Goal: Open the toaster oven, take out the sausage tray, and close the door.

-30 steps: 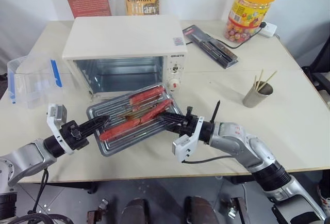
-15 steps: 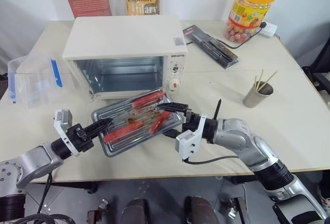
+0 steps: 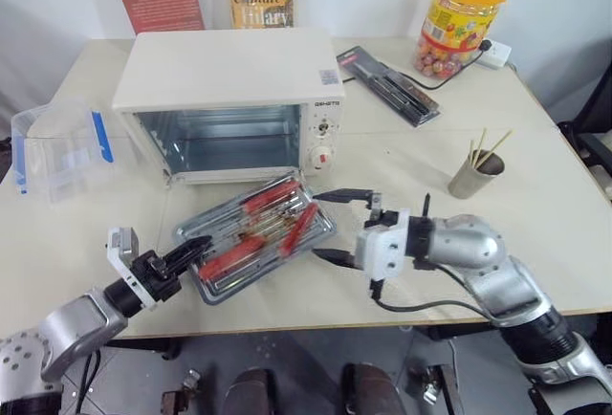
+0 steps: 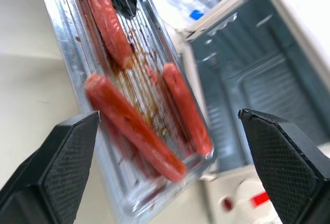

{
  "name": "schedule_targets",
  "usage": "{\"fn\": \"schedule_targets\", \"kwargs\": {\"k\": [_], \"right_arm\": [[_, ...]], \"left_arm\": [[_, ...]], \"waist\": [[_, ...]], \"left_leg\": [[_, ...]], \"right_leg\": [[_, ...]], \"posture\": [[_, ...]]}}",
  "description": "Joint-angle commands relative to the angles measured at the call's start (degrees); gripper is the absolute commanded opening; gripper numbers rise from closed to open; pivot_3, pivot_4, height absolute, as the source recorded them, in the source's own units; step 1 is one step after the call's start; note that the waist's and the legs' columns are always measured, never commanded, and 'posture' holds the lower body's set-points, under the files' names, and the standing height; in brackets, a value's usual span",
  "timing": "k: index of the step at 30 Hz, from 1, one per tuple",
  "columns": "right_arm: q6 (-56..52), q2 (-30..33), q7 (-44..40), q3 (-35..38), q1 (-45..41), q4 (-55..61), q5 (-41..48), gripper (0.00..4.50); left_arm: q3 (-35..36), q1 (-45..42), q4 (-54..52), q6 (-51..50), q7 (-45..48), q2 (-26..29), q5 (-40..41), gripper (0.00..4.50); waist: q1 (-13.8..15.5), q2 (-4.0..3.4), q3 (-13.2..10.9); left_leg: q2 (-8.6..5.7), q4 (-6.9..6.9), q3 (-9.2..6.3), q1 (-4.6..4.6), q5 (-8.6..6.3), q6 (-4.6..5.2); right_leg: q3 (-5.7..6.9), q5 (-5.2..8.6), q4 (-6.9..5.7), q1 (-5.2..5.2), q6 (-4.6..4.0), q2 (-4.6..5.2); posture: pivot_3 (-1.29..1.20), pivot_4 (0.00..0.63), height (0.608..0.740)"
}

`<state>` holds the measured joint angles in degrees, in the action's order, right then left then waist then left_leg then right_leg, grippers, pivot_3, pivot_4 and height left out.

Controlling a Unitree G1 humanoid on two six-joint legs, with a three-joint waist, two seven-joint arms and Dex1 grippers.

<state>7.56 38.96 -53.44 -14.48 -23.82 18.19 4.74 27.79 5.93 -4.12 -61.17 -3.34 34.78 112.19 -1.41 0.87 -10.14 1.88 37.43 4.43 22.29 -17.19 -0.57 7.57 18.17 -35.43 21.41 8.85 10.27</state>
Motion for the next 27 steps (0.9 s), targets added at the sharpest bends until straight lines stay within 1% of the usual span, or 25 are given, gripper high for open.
{"fn": "schedule_targets", "kwargs": {"k": [1, 3, 7, 12, 16, 18, 20, 22, 24, 27], "right_arm": [[-1.91, 2.3, -4.42, 2.86, 0.61, 1.73, 5.94, 4.47], [-2.52, 3.01, -6.08, 3.96, 0.43, -1.34, 7.4, 4.47], [-1.27, 2.46, -6.7, 4.56, -0.57, -6.59, 6.52, 4.47], [5.07, 1.7, -8.76, 2.98, -1.64, -15.63, 3.44, 4.47], [7.11, -0.06, -9.24, 2.33, -3.15, -20.3, 2.47, 4.47], [9.1, -1.53, -9.14, 1.35, -4.45, -24.06, 1.2, 4.47], [10.76, -2.77, -8.87, 0.79, -5.3, -26.98, 0.14, 4.47], [11.89, -3.8, -8.64, 0.39, -5.74, -29.06, -0.66, 4.47], [13.23, -4.95, -8.31, -0.25, -6.23, -31.64, -2.03, 4.47], [14.99, -6.73, -7.96, -1.33, -7.25, -35.65, -3.75, 4.47]], "left_arm": [[4.7, 1.97, -4.0, 1.65, -0.23, -1.23, 0.81, 0.0], [7.14, 3.59, -5.82, 3.12, -0.75, -3.12, 0.81, 0.0], [9.91, 5.88, -8.88, 5.23, -1.97, -6.67, 0.81, 0.0], [12.57, 11.13, -14.42, 8.74, -3.65, -12.01, 0.81, 0.0], [14.33, 14.65, -18.2, 12.08, -4.17, -14.94, 0.81, 0.0], [18.01, 17.88, -20.36, 14.51, -3.2, -17.38, 0.81, 0.0], [20.03, 19.95, -21.45, 15.79, -2.51, -18.55, 0.81, 0.0], [21.13, 21.41, -21.99, 16.53, -2.07, -19.26, 0.81, 0.0], [22.63, 22.64, -22.59, 17.76, -1.06, -21.4, 0.81, 0.0], [24.69, 25.52, -21.56, 17.7, 1.12, -22.87, 0.81, 0.0]], "waist": [[0.04, 0.0, 0.0], [0.15, 0.0, 0.0], [0.33, 0.01, 0.01], [0.32, 0.02, 0.01], [0.46, 0.01, 0.01], [0.41, 0.02, 0.01], [0.14, 0.01, 0.0], [0.17, 0.01, 0.0], [0.18, 0.01, 0.0], [0.12, 0.0, 0.0]], "left_leg": [[0.0, 0.02, 0.03, 0.01, 0.0, 0.01], [-0.01, 0.05, 0.1, 0.01, -0.02, 0.06], [-0.01, 0.09, 0.13, 0.01, -0.04, 0.1], [0.0, 0.13, 0.23, 0.0, -0.07, 0.15], [0.02, 0.24, 0.52, 0.02, -0.08, 0.15], [0.03, 0.29, 0.65, 0.02, -0.09, 0.18], [0.04, 0.3, 0.7, 0.01, -0.12, 0.22], [0.05, 0.31, 0.7, 0.02, -0.13, 0.22], [0.04, 0.33, 0.71, 0.03, -0.14, 0.24], [0.05, 0.41, 0.71, 0.03, -0.18, 0.29]], "right_leg": [[0.0, 0.0, 0.03, 0.0, 0.0, 0.0], [-0.04, 0.0, 0.12, -0.03, 0.0, 0.01], [-0.02, 0.0, 0.39, -0.19, 0.0, 0.0], [-0.04, 0.0, 0.45, -0.21, 0.0, 0.0], [-0.03, 0.0, 0.48, -0.26, 0.0, -0.02], [-0.04, 0.0, 0.55, -0.31, 0.0, -0.02], [-0.04, 0.0, 0.73, -0.39, 0.0, -0.02], [-0.03, 0.0, 0.75, -0.39, 0.0, -0.04], [-0.04, 0.0, 0.83, -0.43, 0.0, -0.03], [-0.03, 0.0, 0.98, -0.53, 0.0, -0.05]], "posture": [[0.0, 0.15, 0.74], [0.0, 0.15, 0.74], [0.0, 0.15, 0.74], [0.0, 0.15, 0.74], [0.0, 0.15, 0.74], [0.0, 0.15, 0.74], [0.0, 0.15, 0.74], [0.0, 0.15, 0.74], [0.0, 0.15, 0.74], [0.0, 0.15, 0.74]]}}
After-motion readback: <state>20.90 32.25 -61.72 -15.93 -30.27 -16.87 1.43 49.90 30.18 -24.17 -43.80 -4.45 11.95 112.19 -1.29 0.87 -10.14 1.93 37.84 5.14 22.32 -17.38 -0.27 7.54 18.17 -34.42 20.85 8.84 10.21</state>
